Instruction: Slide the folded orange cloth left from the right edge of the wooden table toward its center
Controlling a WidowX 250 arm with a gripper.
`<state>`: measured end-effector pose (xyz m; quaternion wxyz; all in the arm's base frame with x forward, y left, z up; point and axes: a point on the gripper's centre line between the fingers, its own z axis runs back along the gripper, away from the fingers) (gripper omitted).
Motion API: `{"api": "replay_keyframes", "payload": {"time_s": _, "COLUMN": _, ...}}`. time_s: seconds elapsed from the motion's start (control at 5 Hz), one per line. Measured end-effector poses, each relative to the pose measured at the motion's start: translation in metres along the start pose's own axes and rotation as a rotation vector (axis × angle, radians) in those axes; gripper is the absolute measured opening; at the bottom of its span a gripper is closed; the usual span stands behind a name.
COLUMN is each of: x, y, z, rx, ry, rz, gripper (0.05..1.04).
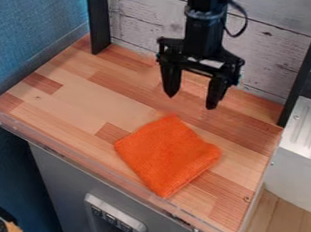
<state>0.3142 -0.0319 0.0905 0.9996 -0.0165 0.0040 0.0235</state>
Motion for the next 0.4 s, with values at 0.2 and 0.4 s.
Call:
{"api": "replay_keyframes", "payload": {"time_s": 0.2, "x": 0.0019, "y": -0.0038, "z": 0.0025, "rx": 0.018, "ry": 0.014, "rz": -0.004, "gripper": 0.995}}
{"api": "replay_keyframes", "payload": {"time_s": 0.4, "x": 0.0003, "y": -0.0029, "z": 0.002, "rx": 0.029, "ry": 0.024, "rz": -0.006, "gripper": 0.995}}
